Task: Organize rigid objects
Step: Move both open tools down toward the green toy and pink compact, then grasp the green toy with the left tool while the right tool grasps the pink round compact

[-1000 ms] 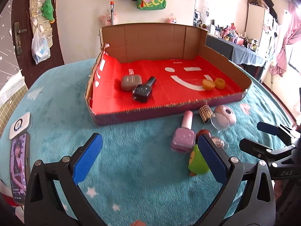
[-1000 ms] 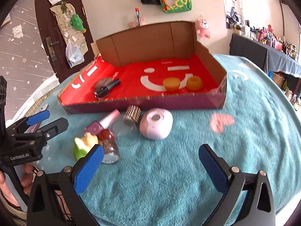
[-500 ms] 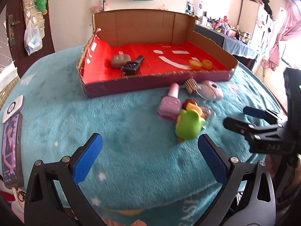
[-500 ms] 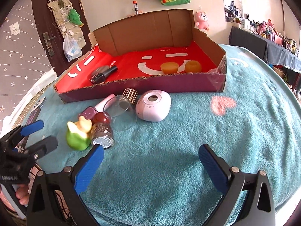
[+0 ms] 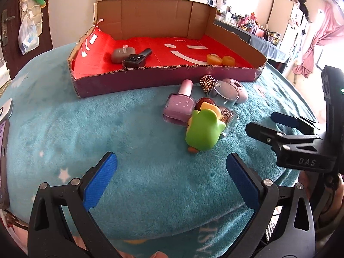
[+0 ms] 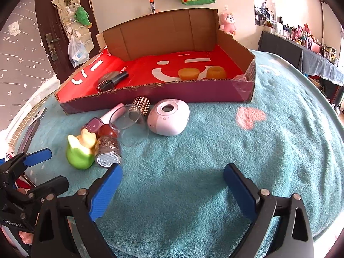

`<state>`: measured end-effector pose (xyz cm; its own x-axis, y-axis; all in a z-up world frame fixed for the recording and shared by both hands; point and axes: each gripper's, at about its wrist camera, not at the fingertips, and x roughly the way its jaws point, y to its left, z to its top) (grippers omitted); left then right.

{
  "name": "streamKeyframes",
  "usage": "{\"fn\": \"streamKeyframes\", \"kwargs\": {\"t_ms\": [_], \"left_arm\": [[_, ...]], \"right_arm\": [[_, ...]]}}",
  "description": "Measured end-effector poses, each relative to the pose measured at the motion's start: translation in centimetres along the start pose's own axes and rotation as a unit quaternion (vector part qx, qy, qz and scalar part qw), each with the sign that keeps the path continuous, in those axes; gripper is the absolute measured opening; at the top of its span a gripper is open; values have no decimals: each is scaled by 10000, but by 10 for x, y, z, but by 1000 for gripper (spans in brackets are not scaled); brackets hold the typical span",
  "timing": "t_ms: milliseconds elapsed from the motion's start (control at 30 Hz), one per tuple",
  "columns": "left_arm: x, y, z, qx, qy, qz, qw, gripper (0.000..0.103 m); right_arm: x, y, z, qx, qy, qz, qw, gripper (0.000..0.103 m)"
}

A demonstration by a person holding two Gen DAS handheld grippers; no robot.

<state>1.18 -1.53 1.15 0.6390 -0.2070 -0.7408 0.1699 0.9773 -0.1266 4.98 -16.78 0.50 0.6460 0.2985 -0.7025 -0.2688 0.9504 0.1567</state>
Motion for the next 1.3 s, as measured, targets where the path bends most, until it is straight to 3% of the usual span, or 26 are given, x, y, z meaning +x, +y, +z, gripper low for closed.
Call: {"fn": "streamKeyframes", "kwargs": {"t_ms": [733, 1033, 1300], "left_arm": [[26, -6, 16, -10, -1, 181, 9998, 102], [28, -14, 21, 124, -1, 18, 9999, 83], [24, -17, 22, 227, -2, -266, 9994, 58]], "right_arm": [[26, -2, 23, -397, 40, -436, 9982, 90], [37, -1, 39, -372, 147, -402, 9984, 81], [43, 7, 53, -447, 195, -252, 9985, 62]]}}
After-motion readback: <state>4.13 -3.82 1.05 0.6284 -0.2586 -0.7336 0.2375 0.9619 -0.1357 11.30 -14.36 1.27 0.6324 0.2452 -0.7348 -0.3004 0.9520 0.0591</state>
